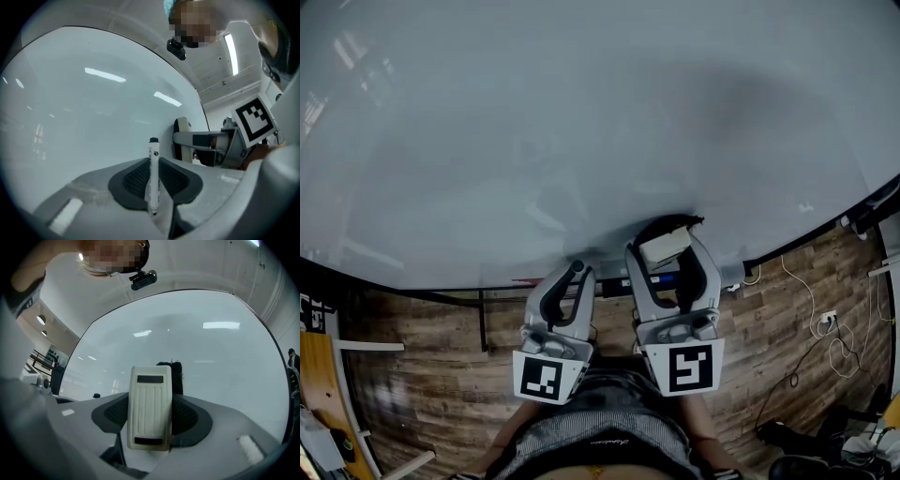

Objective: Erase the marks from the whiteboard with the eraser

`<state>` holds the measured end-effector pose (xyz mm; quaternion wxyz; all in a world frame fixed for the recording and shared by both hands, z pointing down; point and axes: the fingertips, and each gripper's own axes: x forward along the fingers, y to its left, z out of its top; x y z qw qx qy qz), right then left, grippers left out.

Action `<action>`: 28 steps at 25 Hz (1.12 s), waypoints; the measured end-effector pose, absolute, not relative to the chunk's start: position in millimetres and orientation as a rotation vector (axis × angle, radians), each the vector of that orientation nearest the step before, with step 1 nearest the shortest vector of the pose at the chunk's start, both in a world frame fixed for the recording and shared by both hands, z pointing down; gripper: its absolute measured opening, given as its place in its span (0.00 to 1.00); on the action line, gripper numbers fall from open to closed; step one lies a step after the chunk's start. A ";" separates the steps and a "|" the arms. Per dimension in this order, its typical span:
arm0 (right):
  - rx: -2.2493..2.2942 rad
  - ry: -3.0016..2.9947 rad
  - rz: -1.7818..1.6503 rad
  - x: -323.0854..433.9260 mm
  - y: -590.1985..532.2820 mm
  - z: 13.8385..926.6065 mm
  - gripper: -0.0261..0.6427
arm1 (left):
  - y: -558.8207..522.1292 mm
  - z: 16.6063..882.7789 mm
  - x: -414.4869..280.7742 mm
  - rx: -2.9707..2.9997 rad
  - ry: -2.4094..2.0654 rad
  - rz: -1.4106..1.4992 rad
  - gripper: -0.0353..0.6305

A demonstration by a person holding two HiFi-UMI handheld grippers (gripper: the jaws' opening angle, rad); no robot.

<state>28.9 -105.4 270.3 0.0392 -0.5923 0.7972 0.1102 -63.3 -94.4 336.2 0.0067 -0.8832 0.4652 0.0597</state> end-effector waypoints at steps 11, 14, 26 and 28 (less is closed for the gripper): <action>-1.771 2.430 0.447 10.9 -104.8 261.4 0.43 | -95.7 342.7 -76.4 -2.731 1.551 0.169 0.16; -1.757 2.471 0.421 7.7 -105.8 282.2 0.43 | -95.5 344.0 -80.7 -2.714 1.562 0.156 0.16; -1.764 2.546 0.359 -2.5 -104.0 298.5 0.43 | -87.0 345.4 -86.9 -2.723 1.566 0.139 0.16; -1.741 2.534 0.395 -4.5 -102.3 284.0 0.43 | -86.1 344.5 -85.2 -2.721 1.562 0.144 0.16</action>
